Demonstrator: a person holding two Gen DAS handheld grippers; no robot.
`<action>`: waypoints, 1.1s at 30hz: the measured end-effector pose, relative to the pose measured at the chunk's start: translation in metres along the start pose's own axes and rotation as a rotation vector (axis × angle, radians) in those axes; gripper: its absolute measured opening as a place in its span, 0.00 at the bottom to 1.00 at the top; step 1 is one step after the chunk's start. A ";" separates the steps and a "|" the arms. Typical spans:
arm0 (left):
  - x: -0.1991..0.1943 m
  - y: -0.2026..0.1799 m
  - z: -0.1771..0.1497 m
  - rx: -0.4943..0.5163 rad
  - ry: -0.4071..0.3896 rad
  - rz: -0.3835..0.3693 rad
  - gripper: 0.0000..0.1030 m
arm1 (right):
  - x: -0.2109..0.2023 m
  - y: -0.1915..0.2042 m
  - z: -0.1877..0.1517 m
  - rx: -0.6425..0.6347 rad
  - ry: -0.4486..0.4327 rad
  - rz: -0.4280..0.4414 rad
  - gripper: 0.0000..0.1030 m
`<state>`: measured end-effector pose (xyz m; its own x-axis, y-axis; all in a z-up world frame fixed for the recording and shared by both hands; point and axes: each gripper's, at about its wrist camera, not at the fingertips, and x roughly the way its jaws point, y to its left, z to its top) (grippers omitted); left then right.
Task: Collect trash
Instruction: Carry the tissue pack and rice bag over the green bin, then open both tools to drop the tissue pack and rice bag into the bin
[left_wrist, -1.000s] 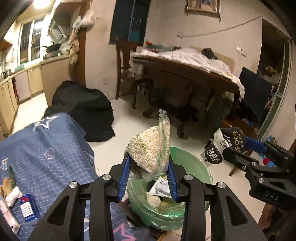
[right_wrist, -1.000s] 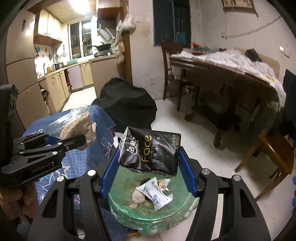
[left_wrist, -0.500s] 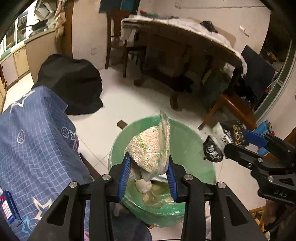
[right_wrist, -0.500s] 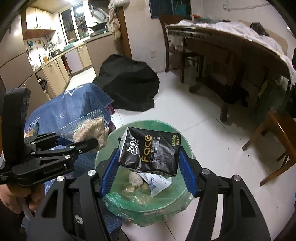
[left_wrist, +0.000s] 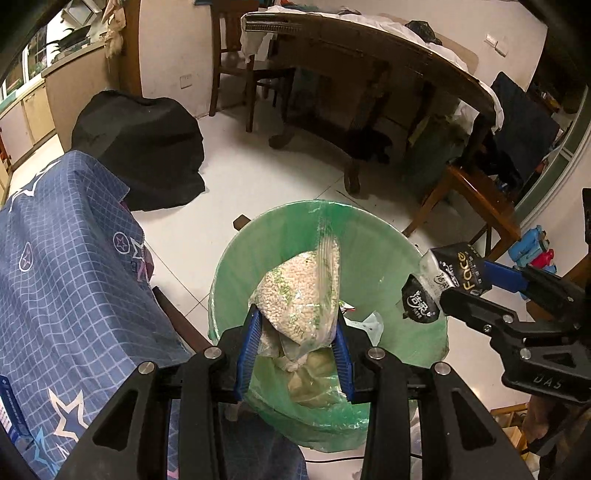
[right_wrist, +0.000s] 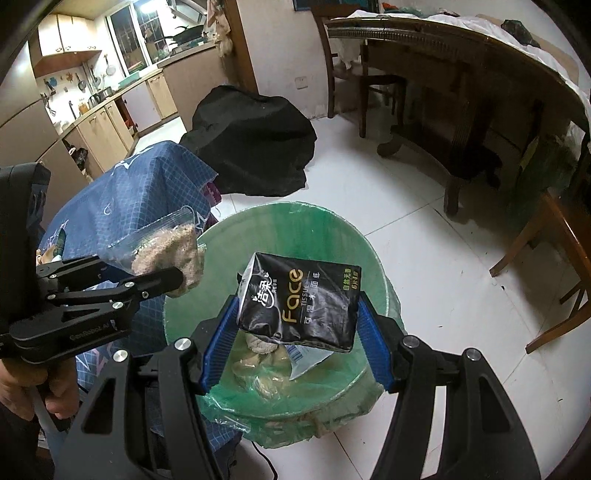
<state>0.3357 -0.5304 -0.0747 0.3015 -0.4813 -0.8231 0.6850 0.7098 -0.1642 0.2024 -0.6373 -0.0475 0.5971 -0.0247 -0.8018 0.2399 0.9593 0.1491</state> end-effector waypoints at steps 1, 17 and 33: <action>0.001 0.001 0.001 0.001 0.001 0.000 0.37 | 0.000 0.000 0.000 0.000 0.000 0.002 0.58; 0.001 0.013 0.009 -0.048 -0.015 0.024 0.73 | 0.000 -0.011 0.007 0.027 -0.025 -0.001 0.71; -0.011 0.008 0.003 -0.035 -0.028 0.033 0.73 | -0.011 -0.008 0.004 0.026 -0.051 0.015 0.71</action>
<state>0.3395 -0.5207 -0.0655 0.3427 -0.4711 -0.8128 0.6505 0.7432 -0.1565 0.1973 -0.6462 -0.0379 0.6393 -0.0250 -0.7686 0.2500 0.9519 0.1770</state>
